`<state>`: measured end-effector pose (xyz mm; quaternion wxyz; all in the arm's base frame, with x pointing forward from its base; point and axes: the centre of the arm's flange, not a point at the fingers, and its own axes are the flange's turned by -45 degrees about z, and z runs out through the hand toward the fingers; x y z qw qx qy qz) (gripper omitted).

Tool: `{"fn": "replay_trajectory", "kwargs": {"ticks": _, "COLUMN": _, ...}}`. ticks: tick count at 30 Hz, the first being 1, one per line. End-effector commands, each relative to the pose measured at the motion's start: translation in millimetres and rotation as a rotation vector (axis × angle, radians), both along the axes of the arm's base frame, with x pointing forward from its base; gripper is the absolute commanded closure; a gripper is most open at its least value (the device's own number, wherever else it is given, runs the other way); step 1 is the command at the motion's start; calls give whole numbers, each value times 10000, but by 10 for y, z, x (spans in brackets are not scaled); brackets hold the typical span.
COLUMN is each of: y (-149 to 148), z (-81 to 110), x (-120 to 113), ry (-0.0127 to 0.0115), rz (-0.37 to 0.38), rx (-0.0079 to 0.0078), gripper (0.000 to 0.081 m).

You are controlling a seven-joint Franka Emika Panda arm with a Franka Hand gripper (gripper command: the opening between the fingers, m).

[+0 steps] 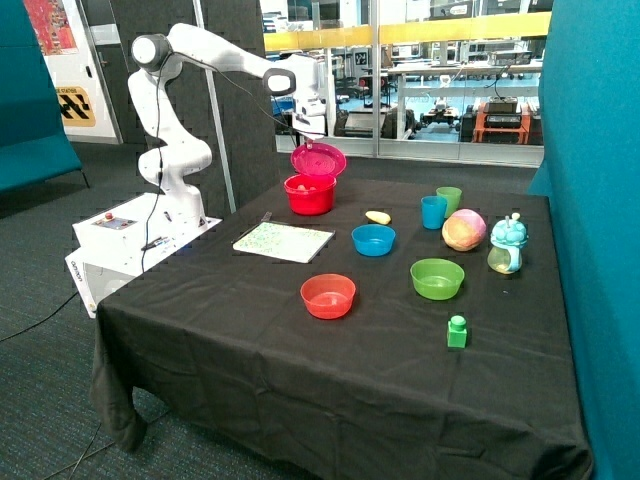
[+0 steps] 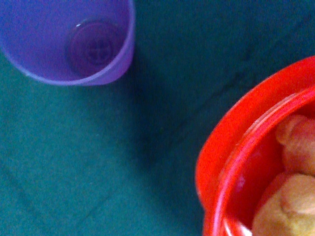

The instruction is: Hide the teddy bear in the red bowl

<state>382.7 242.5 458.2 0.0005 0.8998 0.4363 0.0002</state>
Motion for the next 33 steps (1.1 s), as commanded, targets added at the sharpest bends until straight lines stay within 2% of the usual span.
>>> {"fn": "replay_trajectory", "kwargs": {"ticks": 1, "y": 57, "z": 20, "x": -189, "ry": 8, "rz": 422, "rx": 7, "gripper": 808}}
{"fn": "replay_trajectory", "kwargs": {"ticks": 18, "y": -74, "z": -159, "x": -371, "ry": 8, "rz": 466, "rx": 7, "gripper": 808}}
{"fn": "replay_trajectory", "kwargs": {"ticks": 33, "y": -297, "z": -291, "x": -231, "ry": 8, "rz": 108, "rx": 7, "gripper": 808}}
